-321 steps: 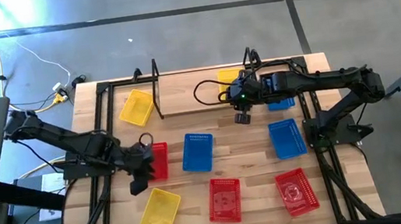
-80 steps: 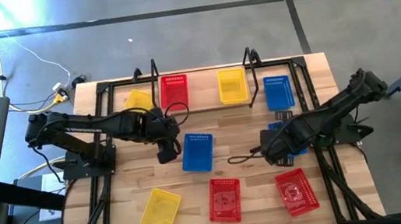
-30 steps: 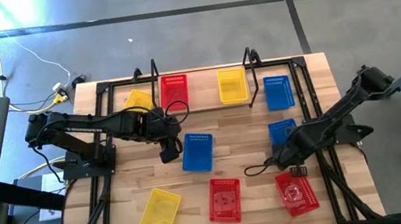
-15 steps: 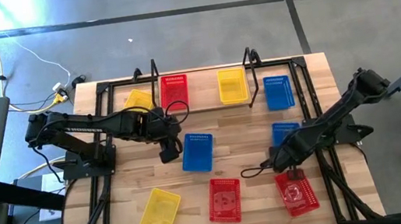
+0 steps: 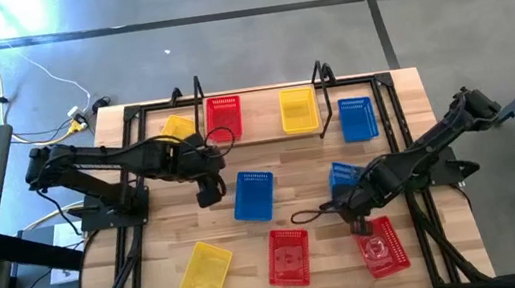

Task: Stack baskets on shelf by color
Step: Put the bottom right blue bin on the shelf

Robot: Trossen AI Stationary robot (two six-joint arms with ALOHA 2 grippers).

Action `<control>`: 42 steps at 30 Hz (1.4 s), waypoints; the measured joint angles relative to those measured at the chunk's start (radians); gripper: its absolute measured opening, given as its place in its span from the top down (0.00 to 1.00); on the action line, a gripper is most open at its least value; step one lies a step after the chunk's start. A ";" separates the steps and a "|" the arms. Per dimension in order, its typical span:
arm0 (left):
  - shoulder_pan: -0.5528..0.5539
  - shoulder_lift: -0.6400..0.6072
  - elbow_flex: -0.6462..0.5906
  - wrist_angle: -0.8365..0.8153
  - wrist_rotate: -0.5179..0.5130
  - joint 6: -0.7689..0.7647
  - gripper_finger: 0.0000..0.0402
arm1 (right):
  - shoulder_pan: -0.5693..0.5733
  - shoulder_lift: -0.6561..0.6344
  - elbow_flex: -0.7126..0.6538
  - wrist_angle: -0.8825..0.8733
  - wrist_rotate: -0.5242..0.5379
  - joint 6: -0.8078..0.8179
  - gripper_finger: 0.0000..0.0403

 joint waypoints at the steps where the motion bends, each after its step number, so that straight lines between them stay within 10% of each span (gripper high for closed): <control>1: 0.000 -0.013 -0.001 -0.012 0.000 0.000 0.57 | -0.009 0.000 0.016 0.000 0.014 -0.006 1.00; 27: 0.010 -0.210 -0.003 -0.143 -0.116 0.053 0.57 | -0.316 0.317 0.585 -0.020 0.267 -0.432 1.00; 42: 0.010 -0.211 -0.002 -0.152 -0.158 0.031 0.57 | -0.473 0.389 0.668 0.086 0.337 -0.708 1.00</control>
